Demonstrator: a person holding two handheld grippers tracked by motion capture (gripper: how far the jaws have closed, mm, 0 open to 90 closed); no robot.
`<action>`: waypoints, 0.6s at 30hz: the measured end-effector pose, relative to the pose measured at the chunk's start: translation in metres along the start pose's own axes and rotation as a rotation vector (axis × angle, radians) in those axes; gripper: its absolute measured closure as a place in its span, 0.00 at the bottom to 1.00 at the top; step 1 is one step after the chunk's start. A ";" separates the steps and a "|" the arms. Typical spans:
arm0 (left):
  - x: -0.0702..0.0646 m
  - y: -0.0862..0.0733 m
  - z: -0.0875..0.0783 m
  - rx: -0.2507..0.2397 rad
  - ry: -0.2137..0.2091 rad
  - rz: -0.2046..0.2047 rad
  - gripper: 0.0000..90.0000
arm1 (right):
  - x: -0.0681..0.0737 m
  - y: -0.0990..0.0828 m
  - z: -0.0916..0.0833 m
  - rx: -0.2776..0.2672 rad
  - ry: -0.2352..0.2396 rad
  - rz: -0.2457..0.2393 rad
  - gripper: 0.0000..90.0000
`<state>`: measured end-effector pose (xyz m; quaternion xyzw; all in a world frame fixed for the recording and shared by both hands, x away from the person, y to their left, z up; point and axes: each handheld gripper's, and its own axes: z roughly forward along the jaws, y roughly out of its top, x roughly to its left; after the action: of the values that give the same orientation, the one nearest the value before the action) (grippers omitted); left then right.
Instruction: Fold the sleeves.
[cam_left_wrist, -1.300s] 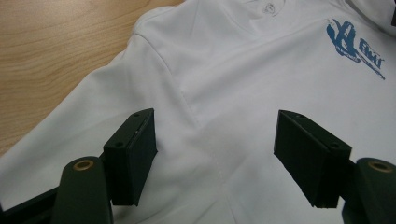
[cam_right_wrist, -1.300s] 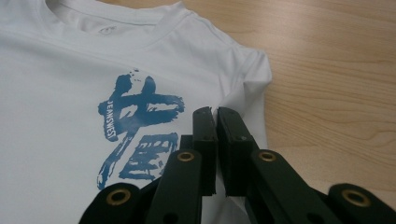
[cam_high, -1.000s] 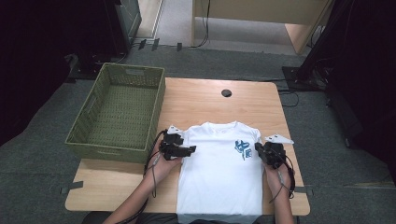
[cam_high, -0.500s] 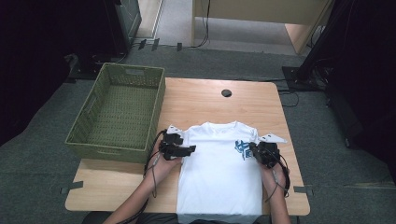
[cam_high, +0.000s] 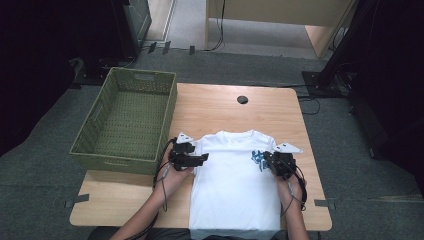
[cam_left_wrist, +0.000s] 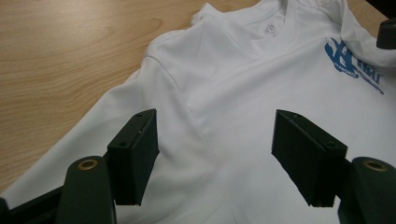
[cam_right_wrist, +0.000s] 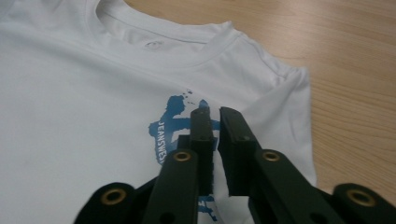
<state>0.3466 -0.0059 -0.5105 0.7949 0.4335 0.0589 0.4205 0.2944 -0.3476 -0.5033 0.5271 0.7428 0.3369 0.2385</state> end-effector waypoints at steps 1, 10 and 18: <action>0.000 0.000 0.000 0.001 0.000 -0.001 0.36 | -0.002 0.000 -0.001 -0.003 0.000 0.002 0.92; 0.000 0.000 0.000 0.007 -0.002 0.000 0.35 | -0.014 -0.004 -0.015 -0.010 0.001 -0.001 0.71; 0.001 0.000 0.000 0.012 -0.002 -0.003 0.35 | -0.028 -0.016 -0.020 0.014 -0.011 0.032 0.60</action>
<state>0.3471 -0.0053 -0.5113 0.7969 0.4346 0.0546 0.4161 0.2795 -0.3828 -0.5023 0.5424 0.7354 0.3325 0.2331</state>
